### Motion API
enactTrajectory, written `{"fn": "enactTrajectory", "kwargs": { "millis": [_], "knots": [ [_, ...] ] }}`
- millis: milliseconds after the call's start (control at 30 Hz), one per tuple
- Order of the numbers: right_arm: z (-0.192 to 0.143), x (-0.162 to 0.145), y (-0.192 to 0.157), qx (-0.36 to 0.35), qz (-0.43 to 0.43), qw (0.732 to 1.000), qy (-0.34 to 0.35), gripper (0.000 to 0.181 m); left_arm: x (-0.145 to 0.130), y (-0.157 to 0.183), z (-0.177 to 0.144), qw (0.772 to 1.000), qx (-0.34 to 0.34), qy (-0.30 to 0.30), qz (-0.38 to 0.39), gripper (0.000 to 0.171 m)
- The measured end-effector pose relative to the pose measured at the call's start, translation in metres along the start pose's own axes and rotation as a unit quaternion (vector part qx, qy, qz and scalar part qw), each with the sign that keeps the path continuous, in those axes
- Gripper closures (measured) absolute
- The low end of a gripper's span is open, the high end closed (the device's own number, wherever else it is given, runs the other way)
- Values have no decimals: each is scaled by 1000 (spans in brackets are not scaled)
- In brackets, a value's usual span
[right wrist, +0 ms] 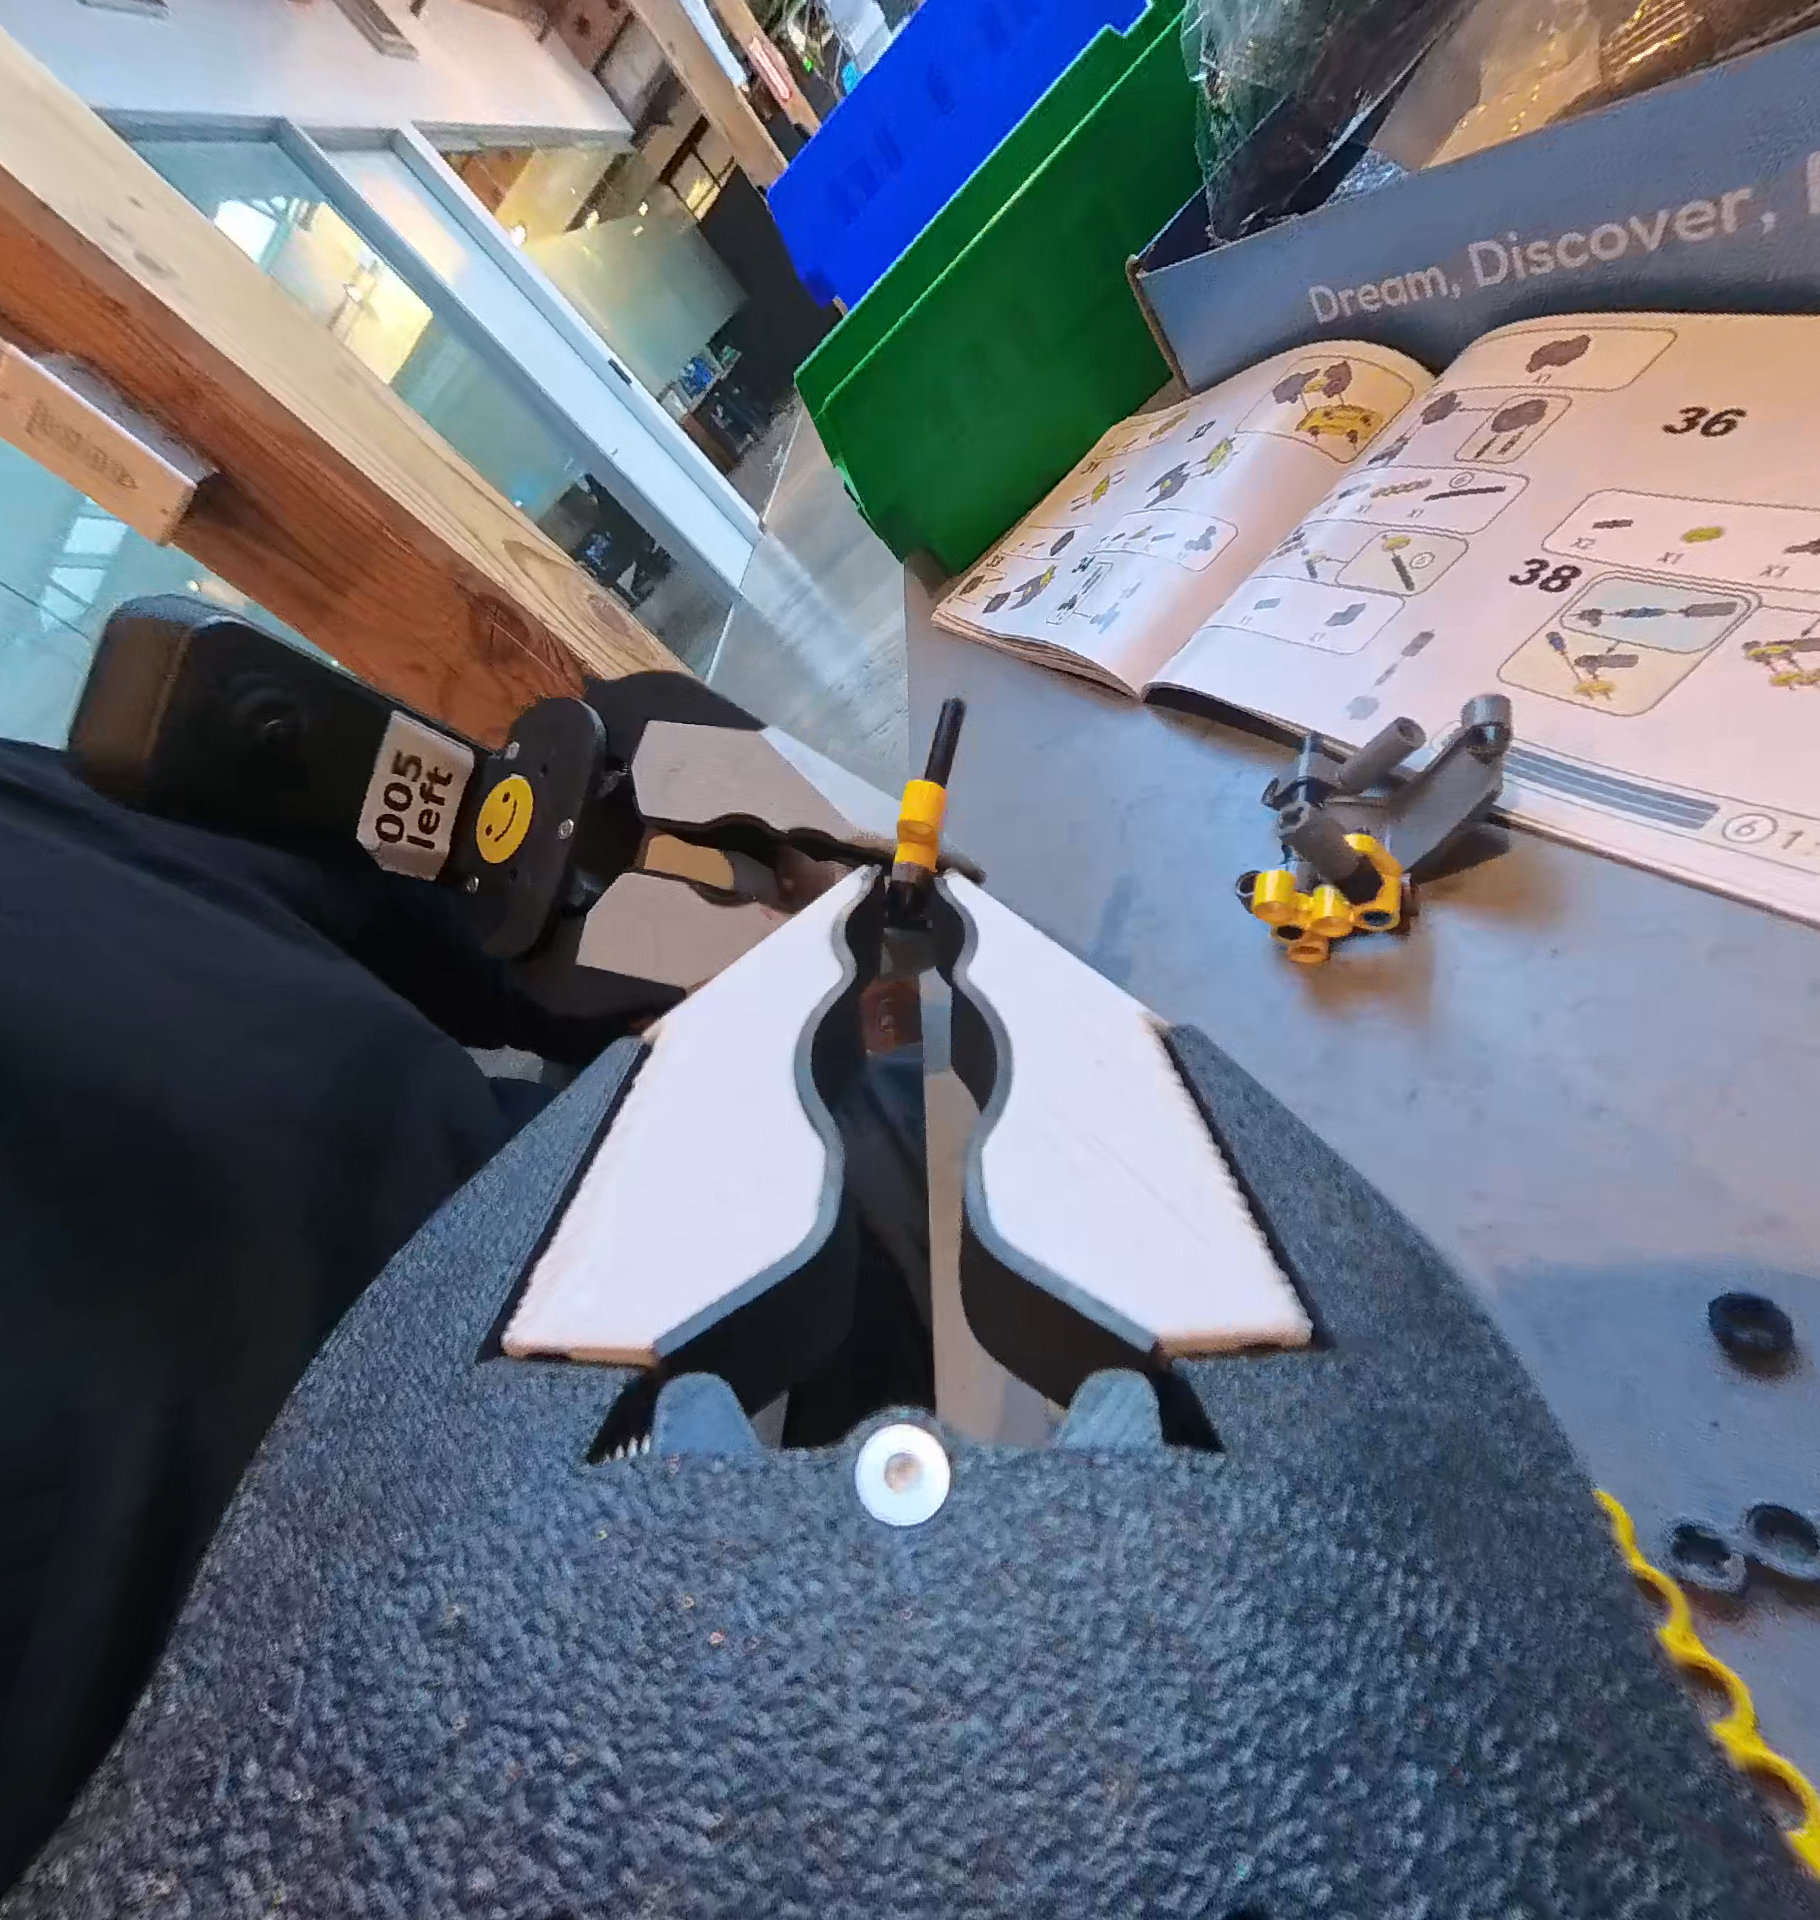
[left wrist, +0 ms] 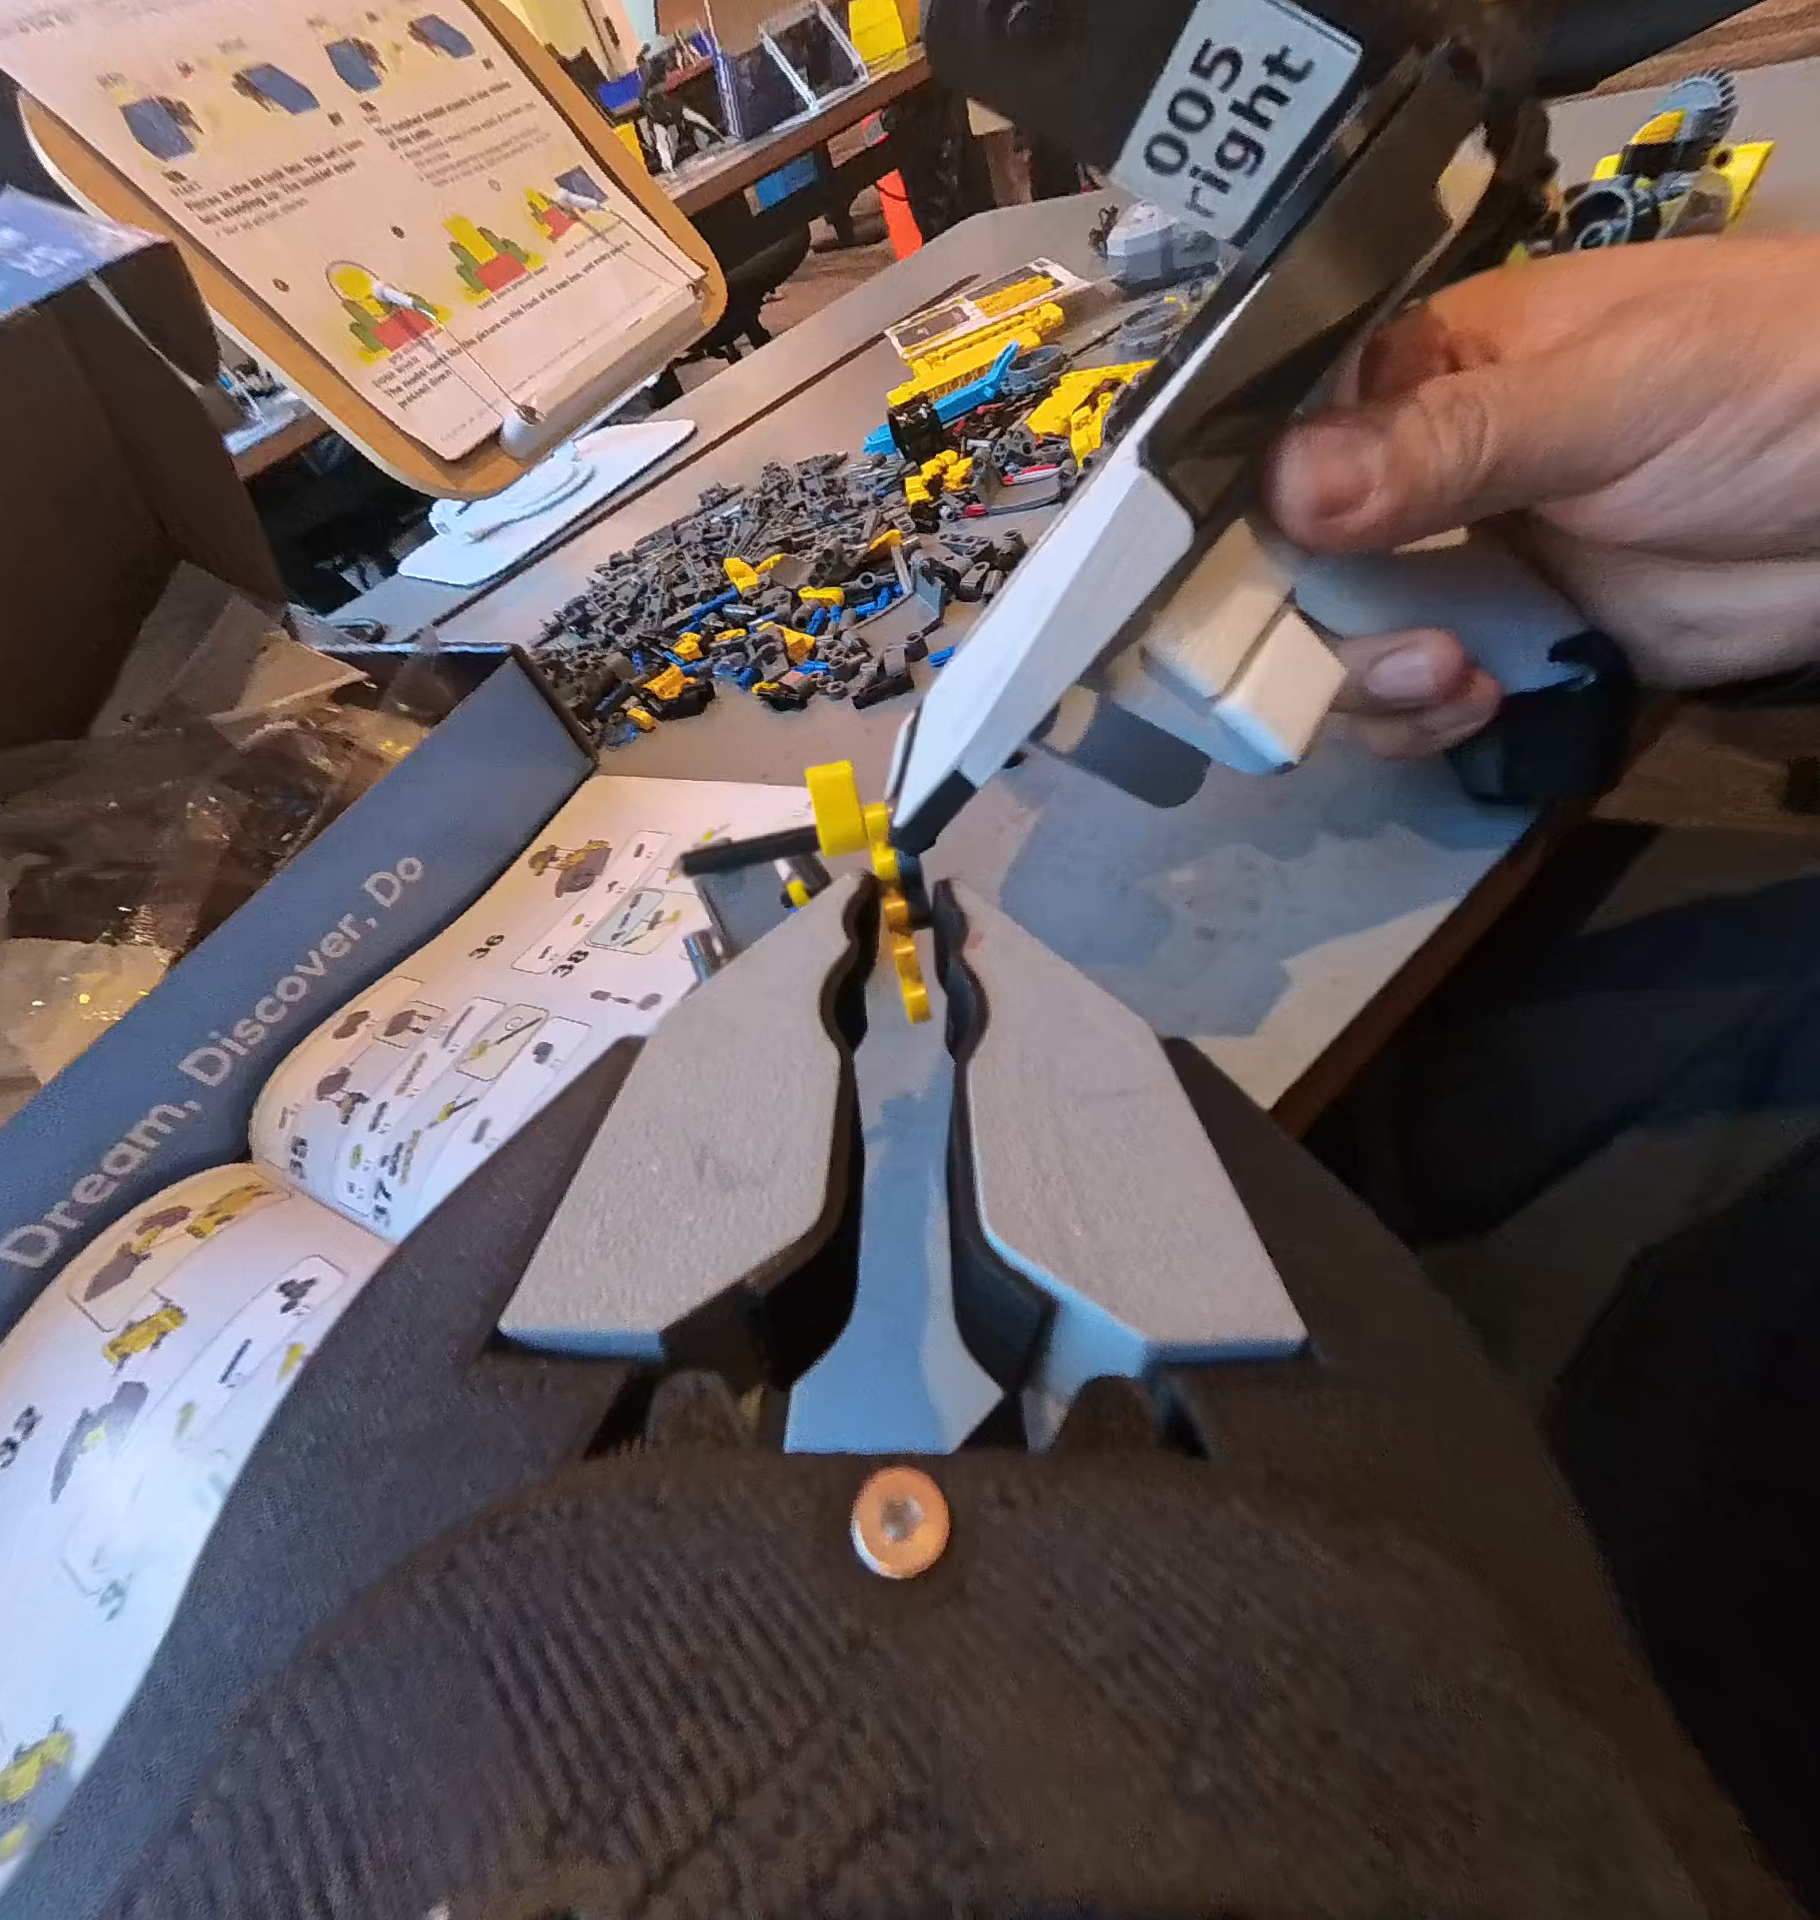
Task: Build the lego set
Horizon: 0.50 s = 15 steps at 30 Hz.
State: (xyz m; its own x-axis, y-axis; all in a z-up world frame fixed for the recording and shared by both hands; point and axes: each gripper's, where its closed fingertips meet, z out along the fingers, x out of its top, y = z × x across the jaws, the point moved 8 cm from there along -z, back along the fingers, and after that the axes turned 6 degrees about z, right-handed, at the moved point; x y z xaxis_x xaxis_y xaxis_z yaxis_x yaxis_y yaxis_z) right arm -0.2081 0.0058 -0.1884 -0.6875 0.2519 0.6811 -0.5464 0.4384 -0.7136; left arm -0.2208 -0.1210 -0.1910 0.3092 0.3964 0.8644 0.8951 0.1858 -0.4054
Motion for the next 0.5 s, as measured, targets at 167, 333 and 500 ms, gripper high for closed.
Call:
{"fn": "enactTrajectory", "kwargs": {
  "millis": [167, 333, 500],
  "knots": [
    [-1, 11, 0, -18, -30, 998, -53, 175, -1, 3, 0, 1000, -21, -5, -13, 159],
    [-6, 24, 6, -44, -33, 984, -171, 175, -6, 0, -8, 997, -64, -16, -26, 153],
    [-6, 29, 18, -61, -13, 952, -299, 175, -14, -20, -10, 997, -63, -53, -1, 145]
  ]
}}
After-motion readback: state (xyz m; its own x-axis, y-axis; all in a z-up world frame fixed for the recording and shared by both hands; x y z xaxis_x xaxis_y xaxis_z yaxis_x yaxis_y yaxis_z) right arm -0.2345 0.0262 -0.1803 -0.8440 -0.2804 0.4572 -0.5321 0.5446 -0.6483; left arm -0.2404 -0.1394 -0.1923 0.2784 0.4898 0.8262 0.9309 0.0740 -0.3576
